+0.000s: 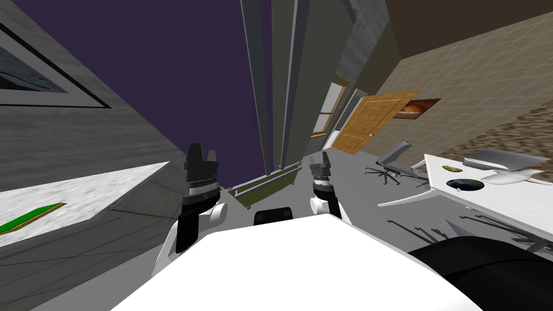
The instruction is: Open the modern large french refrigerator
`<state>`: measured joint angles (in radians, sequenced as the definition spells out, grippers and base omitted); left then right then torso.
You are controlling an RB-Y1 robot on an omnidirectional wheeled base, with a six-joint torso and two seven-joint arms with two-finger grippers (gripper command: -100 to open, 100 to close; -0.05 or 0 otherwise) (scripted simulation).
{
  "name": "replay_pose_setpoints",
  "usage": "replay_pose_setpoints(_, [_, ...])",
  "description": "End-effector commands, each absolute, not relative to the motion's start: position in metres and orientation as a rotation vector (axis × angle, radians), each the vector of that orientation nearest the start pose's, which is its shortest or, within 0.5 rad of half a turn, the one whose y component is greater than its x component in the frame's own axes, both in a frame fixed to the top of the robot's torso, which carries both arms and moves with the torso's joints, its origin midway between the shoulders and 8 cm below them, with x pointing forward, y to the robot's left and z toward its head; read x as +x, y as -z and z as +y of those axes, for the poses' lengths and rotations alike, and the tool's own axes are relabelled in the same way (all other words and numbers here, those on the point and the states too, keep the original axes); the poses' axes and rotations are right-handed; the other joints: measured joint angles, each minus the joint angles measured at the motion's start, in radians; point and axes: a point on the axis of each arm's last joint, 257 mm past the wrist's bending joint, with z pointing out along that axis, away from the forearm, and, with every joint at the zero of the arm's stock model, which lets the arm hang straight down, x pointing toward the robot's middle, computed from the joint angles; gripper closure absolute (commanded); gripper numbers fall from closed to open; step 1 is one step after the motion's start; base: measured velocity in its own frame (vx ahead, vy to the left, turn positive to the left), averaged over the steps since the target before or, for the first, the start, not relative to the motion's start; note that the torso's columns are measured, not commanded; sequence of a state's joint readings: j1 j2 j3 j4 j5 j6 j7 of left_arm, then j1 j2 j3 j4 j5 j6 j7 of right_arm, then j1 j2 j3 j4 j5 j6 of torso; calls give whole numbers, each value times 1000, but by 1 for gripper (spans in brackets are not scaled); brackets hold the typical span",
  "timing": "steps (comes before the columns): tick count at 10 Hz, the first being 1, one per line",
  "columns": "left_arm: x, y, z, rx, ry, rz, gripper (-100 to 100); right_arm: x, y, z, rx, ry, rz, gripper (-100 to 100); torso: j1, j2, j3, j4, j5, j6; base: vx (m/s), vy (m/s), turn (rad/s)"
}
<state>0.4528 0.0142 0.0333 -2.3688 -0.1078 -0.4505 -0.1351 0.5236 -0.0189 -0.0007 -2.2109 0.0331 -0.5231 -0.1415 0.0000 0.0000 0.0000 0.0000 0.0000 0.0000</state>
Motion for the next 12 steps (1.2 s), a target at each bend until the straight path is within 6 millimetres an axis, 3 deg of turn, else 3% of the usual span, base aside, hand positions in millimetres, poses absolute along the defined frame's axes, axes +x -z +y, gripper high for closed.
replay_pose_setpoints(1, [336, -68, 268, -464, 1101, 647, 0, 351, 10, -279, 737, -1388, 654, 0, 0, 40, -82, 41, 0, 0, 0, 0, 0])
replay_pose_setpoints(9, [336, -69, 268, -464, 1101, 647, 0, 351, 10, -279, 736, -1388, 654, 0, 0, 618, -1234, 617, 0, 0, 0, 0, 0])
replay_pose_setpoints(10, [339, -65, 266, -449, 1093, 677, -100, 351, 10, -279, 736, -1388, 654, 0, 0, 691, -1382, 691, 0, 0, 10, -19, 9])
replay_pose_setpoints(12, [346, -56, 265, -435, 1075, 724, -100, 351, 10, -279, 737, -1388, 655, 0, -2, 734, -1471, 734, 0, 0, 14, -58, 18])
